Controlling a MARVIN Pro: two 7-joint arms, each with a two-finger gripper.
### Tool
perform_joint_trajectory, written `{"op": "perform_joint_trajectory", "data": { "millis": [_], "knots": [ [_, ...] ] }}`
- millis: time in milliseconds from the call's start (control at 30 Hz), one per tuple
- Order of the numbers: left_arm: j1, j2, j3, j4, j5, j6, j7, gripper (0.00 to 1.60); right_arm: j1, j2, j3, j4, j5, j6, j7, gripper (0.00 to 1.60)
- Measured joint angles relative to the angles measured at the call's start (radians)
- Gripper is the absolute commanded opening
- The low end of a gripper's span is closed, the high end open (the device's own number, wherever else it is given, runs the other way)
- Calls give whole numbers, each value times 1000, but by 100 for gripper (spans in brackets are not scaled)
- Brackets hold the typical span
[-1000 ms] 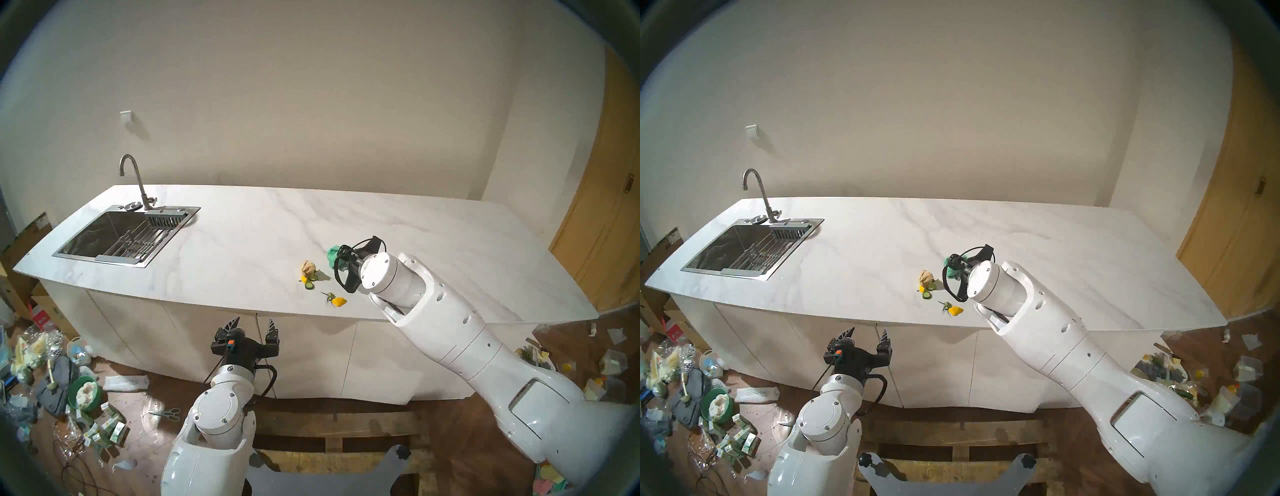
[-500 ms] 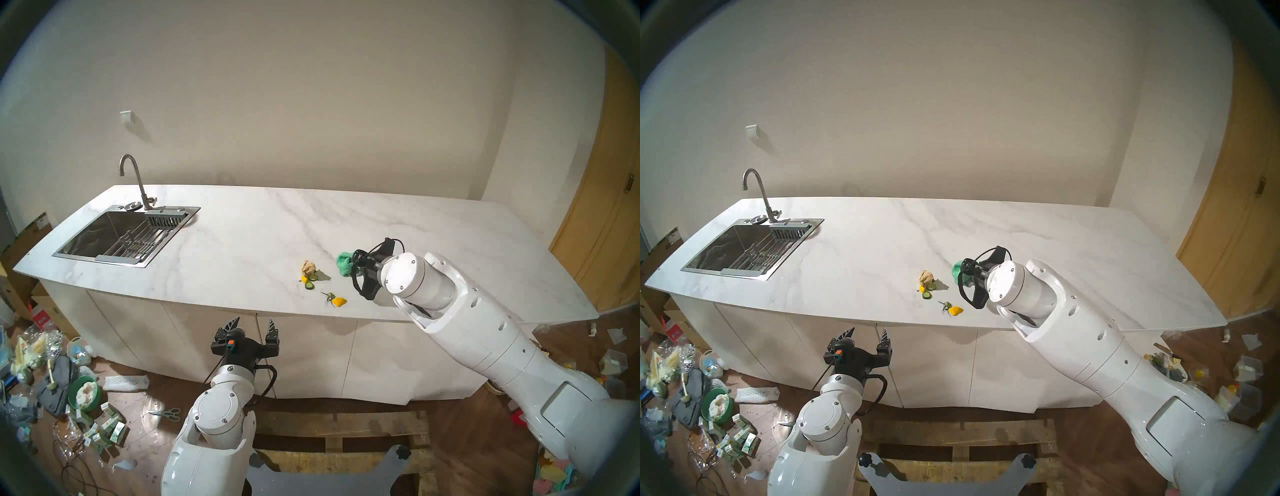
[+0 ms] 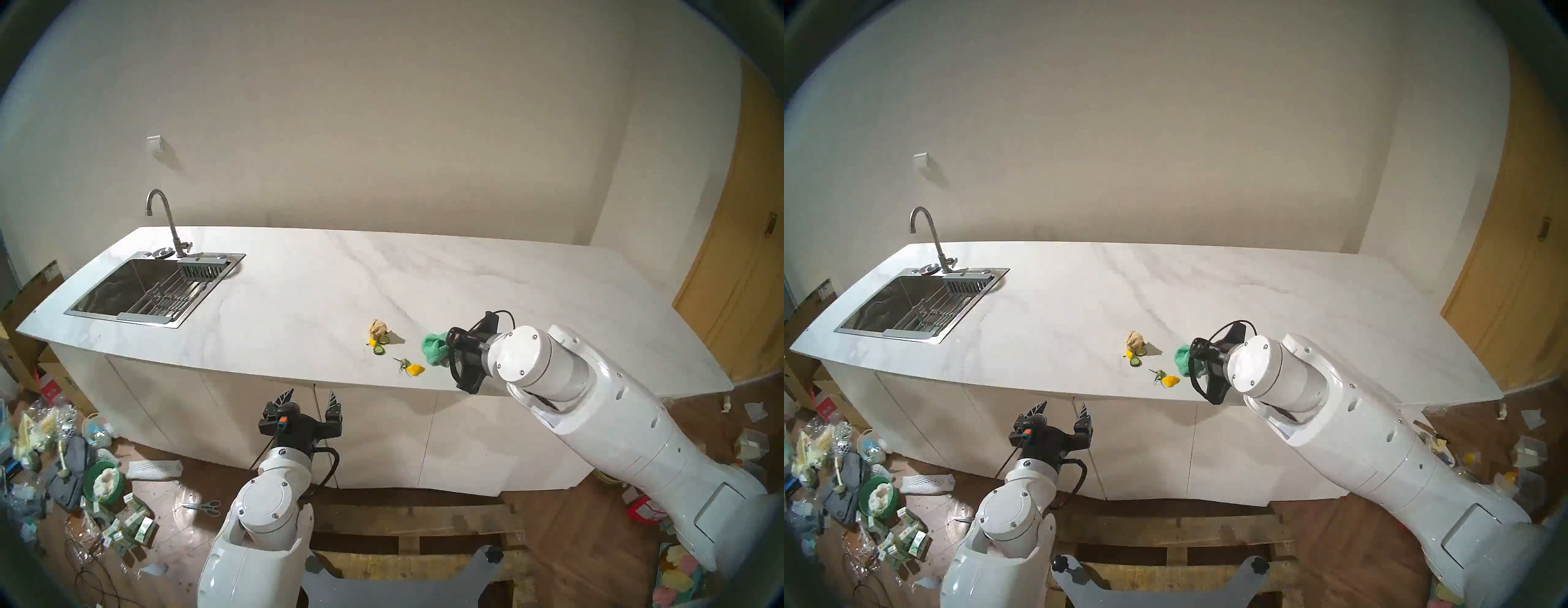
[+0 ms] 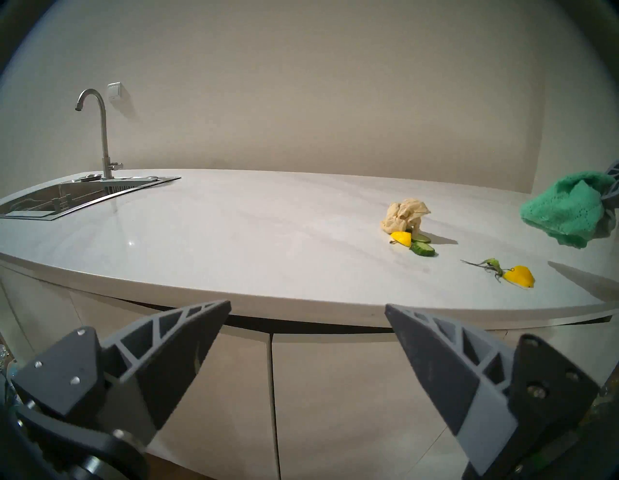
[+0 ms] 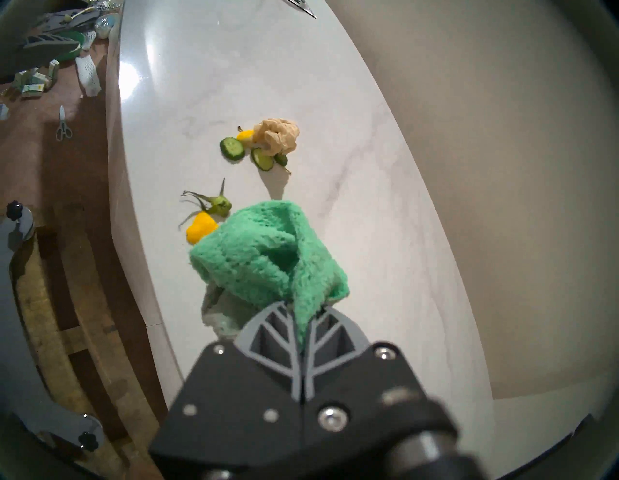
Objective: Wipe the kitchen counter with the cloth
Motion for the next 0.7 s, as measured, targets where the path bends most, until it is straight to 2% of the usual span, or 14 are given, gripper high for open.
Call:
{"op": "perform_joint_trajectory", "data": {
  "millis": [167,300,533,700],
  "knots": [
    [0,0,0,-1,0,0,0,160,-42,11,4,-61,2,69,-16,0],
    [1,0,0,-1,-1,0,0,160,-65,4,-1,-73,-9,113,-40,0],
    [1,0,0,-2,-1,0,-1,160,-72,-29,-14,-35,-33,139,-86,0],
    [1,0,0,-2,-1,0,-1,160,-56,-64,-47,21,-58,147,-108,0]
  ]
}}
